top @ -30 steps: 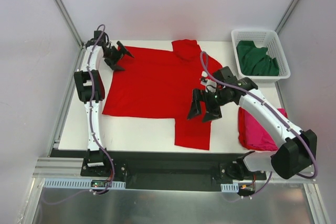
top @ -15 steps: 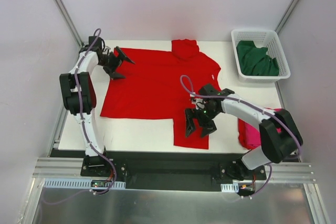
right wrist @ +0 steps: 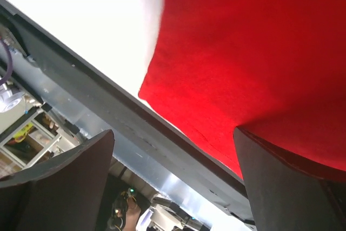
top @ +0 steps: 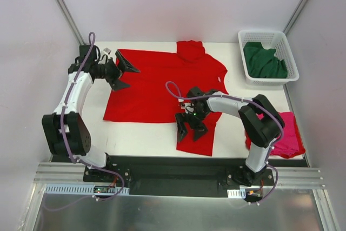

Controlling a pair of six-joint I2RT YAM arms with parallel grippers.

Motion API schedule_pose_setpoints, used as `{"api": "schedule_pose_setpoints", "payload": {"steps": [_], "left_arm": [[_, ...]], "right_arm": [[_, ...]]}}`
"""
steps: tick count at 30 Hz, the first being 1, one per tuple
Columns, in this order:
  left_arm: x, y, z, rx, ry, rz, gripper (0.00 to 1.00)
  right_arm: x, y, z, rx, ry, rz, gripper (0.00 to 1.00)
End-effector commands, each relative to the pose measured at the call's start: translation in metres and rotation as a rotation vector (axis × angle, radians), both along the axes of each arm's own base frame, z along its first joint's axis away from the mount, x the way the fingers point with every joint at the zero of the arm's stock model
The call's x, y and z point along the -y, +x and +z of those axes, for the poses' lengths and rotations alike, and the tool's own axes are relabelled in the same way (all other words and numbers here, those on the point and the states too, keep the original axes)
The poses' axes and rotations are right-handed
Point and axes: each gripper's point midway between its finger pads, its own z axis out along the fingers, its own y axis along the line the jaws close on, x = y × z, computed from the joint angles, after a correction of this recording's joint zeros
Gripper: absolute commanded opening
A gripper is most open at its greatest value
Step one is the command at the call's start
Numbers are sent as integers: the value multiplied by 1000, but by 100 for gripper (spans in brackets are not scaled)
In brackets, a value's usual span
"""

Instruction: Fold and stack the t-shirts

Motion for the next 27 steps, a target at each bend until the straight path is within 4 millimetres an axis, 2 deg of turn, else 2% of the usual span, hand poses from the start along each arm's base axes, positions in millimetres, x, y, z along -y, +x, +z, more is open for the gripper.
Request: {"api": "schedule_pose_setpoints", "payload": {"steps": [1, 8, 11, 18, 22, 25, 27], "left_arm": [[-3, -34, -9, 18, 39, -10, 99], [-18, -68, -44, -59, 150, -18, 99], [-29, -73, -59, -77, 240, -32, 99], [-42, -83, -79, -148, 333, -68, 99], [-49, -96, -93, -220, 383, -96, 99], [-54, -101, -104, -261, 417, -122, 99], [-50, -101, -105, -265, 388, -139, 99]], "right_arm": [[-14, -15, -2, -23, 21, 69, 96], [-22, -44, 3, -45, -3, 124, 96], [-21, -46, 7, -17, -32, 130, 96], [-15, -25, 63, 171, -36, 104, 96], [4, -29, 79, 208, -74, 85, 96], [29, -32, 68, 235, -173, 67, 96], [43, -23, 62, 278, -215, 25, 96]]}}
